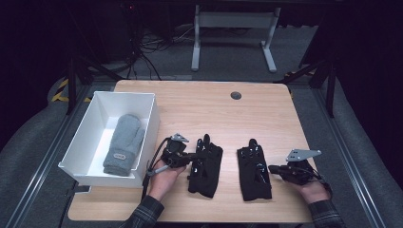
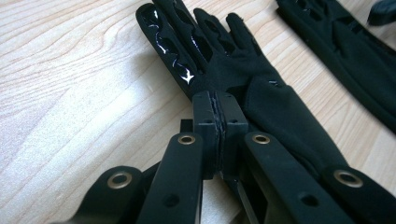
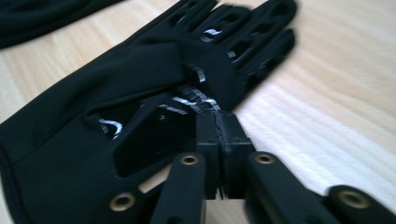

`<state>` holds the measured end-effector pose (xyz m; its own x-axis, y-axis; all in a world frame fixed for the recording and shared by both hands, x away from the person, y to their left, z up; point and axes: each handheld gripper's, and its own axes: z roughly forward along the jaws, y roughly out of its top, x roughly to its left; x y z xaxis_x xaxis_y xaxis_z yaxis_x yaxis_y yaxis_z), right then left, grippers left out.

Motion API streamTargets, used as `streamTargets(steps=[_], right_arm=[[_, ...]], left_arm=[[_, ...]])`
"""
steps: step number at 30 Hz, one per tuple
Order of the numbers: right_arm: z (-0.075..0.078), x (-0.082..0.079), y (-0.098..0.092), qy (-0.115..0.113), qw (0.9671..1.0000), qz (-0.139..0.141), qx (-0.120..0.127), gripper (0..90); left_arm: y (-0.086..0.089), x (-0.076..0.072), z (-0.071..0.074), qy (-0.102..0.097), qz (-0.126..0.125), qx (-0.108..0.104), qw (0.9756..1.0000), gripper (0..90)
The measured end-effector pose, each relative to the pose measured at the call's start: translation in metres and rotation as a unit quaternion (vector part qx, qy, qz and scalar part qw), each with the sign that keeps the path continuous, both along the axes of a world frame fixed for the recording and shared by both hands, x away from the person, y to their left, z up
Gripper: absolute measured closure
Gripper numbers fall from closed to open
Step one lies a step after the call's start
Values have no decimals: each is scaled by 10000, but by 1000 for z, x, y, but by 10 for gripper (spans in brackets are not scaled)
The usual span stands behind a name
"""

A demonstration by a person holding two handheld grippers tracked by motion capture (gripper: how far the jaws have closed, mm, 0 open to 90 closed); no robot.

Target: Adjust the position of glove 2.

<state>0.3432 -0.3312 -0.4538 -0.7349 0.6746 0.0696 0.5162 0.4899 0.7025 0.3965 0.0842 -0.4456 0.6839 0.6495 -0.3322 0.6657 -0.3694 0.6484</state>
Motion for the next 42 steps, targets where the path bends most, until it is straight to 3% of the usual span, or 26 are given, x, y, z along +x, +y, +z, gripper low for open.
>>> streamTargets(steps=[6,16,27,42], right_arm=[[-4,1,10,129,9996,251,33,899],[-5,11,31,158,9984,535,80,899],[-5,14,42,148,9978,643,42,900],[-6,20,45,173,9975,660,158,900]], left_arm=[[0,2,0,19,-13,-82,10000,888],[-6,7,3,-20,-24,-129,9999,889],[-17,17,12,-124,-79,-214,9997,889],[-29,13,32,-142,-402,-469,9980,889]])
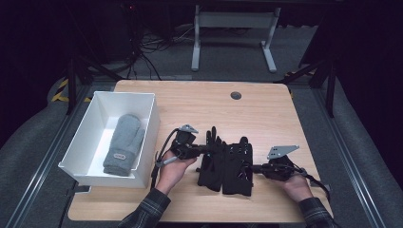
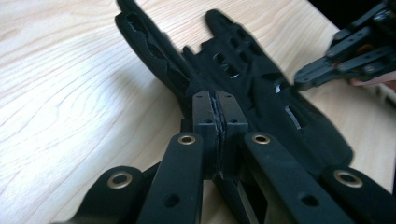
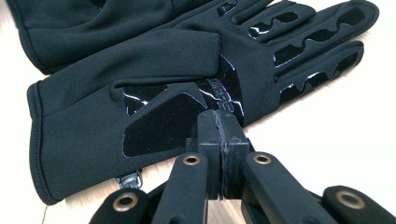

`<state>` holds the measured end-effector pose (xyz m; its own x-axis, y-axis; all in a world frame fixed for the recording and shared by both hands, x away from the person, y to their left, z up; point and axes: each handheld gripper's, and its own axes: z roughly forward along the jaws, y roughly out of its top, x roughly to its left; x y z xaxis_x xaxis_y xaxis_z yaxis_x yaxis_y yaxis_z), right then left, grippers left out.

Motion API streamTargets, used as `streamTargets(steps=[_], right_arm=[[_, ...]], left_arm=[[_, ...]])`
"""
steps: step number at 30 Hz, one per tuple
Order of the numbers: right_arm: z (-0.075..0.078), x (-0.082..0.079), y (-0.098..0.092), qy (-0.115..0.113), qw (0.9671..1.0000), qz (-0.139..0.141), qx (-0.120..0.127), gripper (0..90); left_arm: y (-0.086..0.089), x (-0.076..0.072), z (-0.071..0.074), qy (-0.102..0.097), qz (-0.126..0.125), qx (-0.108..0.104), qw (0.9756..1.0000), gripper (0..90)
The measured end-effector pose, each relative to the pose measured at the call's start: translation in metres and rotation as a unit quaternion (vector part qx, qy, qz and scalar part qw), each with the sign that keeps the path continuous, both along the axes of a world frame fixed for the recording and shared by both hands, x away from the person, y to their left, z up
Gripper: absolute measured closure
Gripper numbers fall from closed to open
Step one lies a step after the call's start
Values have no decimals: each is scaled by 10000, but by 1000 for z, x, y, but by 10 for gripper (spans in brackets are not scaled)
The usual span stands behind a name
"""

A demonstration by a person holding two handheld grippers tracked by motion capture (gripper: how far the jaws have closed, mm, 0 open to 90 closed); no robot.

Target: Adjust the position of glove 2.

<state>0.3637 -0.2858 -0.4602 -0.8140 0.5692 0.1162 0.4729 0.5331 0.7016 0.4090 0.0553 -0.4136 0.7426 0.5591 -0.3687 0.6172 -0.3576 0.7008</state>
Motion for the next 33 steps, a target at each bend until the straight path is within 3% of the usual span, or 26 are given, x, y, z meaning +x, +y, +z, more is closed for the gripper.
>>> streamTargets(steps=[10,19,33], right_arm=[[0,4,13,-34,9999,149,-67,900],[-1,8,18,-5,9998,207,16,900],[-2,14,36,-52,9994,334,19,900]], left_arm=[[-21,-3,18,-146,-297,-53,9994,889],[-42,-2,21,-150,-488,-53,9987,889],[-65,2,9,-17,-609,-49,9981,889]])
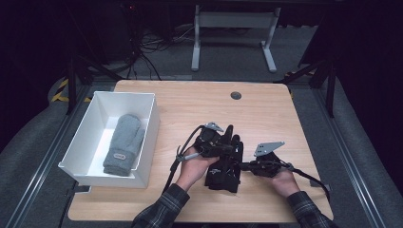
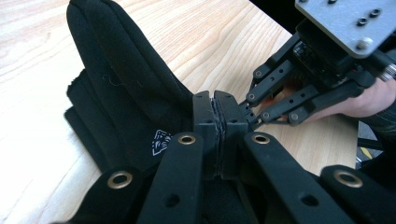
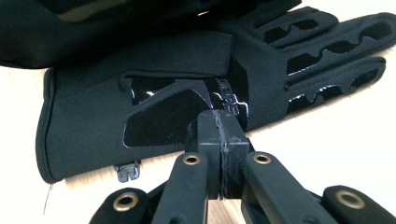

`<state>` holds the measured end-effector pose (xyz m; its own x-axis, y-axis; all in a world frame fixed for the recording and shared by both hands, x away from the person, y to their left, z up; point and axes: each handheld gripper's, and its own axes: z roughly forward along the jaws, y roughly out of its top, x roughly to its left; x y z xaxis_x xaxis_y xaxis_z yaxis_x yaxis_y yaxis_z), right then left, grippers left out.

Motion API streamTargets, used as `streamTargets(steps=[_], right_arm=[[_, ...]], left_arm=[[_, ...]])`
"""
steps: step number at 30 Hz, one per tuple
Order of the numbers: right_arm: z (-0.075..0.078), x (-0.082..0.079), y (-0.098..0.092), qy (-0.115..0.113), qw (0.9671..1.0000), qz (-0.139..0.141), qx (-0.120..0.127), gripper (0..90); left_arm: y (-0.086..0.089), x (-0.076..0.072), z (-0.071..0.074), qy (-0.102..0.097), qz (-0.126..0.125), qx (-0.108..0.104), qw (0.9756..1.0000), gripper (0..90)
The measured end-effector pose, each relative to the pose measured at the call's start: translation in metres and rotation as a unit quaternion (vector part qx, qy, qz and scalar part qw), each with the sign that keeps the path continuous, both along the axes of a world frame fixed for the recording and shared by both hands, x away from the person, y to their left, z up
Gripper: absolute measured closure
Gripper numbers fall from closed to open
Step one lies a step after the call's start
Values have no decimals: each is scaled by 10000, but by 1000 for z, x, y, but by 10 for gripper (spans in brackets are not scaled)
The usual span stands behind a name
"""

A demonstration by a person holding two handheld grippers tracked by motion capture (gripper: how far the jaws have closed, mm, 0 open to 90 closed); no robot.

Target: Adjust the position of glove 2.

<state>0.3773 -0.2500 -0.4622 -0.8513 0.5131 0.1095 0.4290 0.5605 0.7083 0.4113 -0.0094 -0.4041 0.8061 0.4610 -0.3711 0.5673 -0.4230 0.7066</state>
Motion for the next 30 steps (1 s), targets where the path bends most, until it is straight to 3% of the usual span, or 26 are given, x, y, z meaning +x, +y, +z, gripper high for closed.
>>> streamTargets(steps=[11,21,23,26,30], right_arm=[[-1,1,7,-70,10000,40,-21,900],[0,0,6,-91,9999,53,-59,900],[2,-1,3,-210,9997,-21,-142,896],[7,1,-11,-288,9991,-277,-102,819],[11,3,-32,-405,9970,-658,-75,711]], left_arm=[[-23,2,-18,158,-75,45,9998,889],[-32,4,-33,318,-135,64,9994,873],[-32,3,-32,268,-120,54,9996,817],[-31,0,-29,147,-134,95,9998,743],[-30,-7,-26,152,-308,136,9993,860]])
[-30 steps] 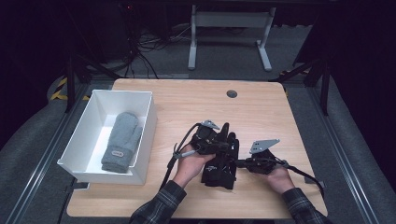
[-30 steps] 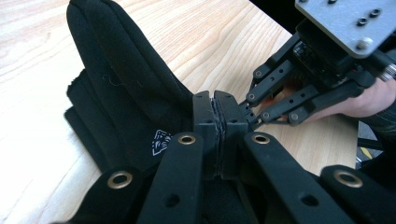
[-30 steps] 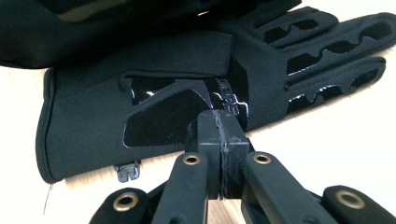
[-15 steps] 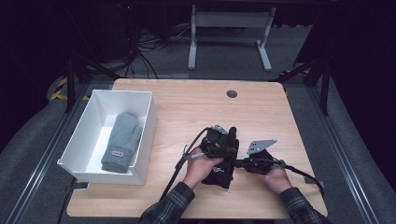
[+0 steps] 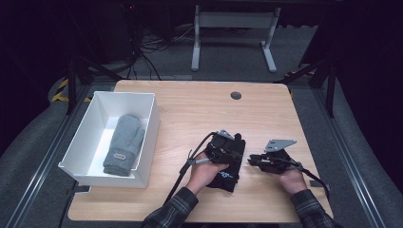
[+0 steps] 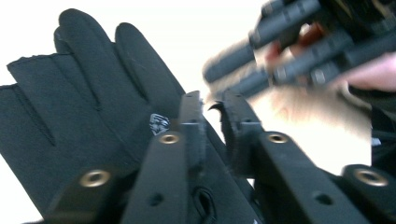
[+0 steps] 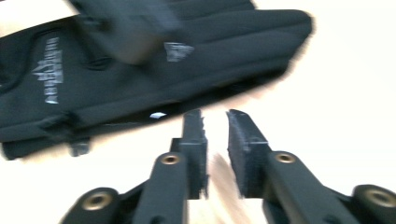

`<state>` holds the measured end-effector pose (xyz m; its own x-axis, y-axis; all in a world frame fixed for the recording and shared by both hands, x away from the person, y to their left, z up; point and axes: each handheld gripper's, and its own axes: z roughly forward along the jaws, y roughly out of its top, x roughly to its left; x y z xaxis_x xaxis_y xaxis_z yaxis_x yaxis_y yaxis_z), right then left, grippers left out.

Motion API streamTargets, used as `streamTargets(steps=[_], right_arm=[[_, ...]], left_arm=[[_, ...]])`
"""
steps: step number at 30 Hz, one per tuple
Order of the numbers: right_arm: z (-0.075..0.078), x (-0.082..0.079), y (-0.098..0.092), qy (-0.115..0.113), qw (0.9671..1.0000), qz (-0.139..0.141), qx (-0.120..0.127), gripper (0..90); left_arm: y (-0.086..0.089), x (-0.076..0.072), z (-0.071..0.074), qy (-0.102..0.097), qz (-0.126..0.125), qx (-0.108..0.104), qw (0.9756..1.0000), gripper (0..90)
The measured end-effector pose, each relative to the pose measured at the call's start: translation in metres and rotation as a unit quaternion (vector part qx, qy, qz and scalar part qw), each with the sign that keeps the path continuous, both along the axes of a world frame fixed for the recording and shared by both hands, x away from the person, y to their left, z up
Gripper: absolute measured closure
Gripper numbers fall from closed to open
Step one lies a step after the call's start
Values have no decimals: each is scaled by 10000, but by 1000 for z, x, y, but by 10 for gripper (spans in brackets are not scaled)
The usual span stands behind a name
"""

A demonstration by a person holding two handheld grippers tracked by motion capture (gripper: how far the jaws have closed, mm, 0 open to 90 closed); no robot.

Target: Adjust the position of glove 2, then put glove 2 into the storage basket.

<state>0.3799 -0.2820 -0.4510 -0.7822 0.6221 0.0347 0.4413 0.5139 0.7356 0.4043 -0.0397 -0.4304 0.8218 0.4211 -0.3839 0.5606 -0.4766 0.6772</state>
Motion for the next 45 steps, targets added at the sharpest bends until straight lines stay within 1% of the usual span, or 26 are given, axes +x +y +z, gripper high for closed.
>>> streamTargets(steps=[2,5,6,7,10,12,14,15,16,17,20,22,23,25,27,36,40,45], right_arm=[[1,1,-9,-75,9997,-211,-1,618],[-1,2,-18,-135,9987,-494,-28,468],[-2,3,-19,-136,9982,-569,-109,422],[-3,3,-19,-150,9977,-631,-179,395],[-7,4,-20,-183,9975,-663,-167,357],[-9,5,-22,-172,9971,-713,-200,328],[-11,6,-23,-161,9969,-755,-165,305],[-12,7,-23,-155,9966,-797,-159,292],[-12,7,-23,-167,9963,-823,-166,289],[-13,7,-23,-165,9962,-833,-180,281],[-15,8,-23,-184,9957,-882,-212,254],[-16,8,-23,-216,9956,-893,-193,252],[-16,8,-23,-219,9956,-893,-181,252],[-17,7,-24,-275,9956,-883,-174,240],[-17,8,-24,-282,9957,-869,-177,229],[-18,8,-23,-242,9960,-839,-199,184],[-18,8,-23,-240,9963,-806,-204,170],[-18,8,-23,-237,9964,-786,-223,161]], left_arm=[[-2,-5,-1,13,-112,-16,9999,894],[-6,-12,-6,33,-225,91,9997,897],[-8,-13,-8,49,-261,139,9996,897],[-11,-15,-12,55,-296,221,9993,898],[-14,-18,-19,81,-368,381,9986,898],[-14,-20,-21,37,-370,476,9982,899],[-12,-21,-21,9,-408,518,9978,899],[-11,-22,-20,-5,-416,571,9975,899],[-11,-22,-20,-5,-416,571,9975,899],[-7,-23,-19,-44,-408,659,9970,900],[3,-24,-19,-70,-381,739,9965,900],[10,-24,-19,-78,-359,761,9964,900],[13,-24,-19,-76,-328,783,9964,899],[20,-23,-20,-32,-300,750,9967,900],[26,-22,-20,-27,-243,751,9969,900],[52,-20,-16,-150,-15,938,9955,900],[56,-19,-15,-166,22,937,9955,899],[58,-21,-8,-296,-15,868,9958,882]])
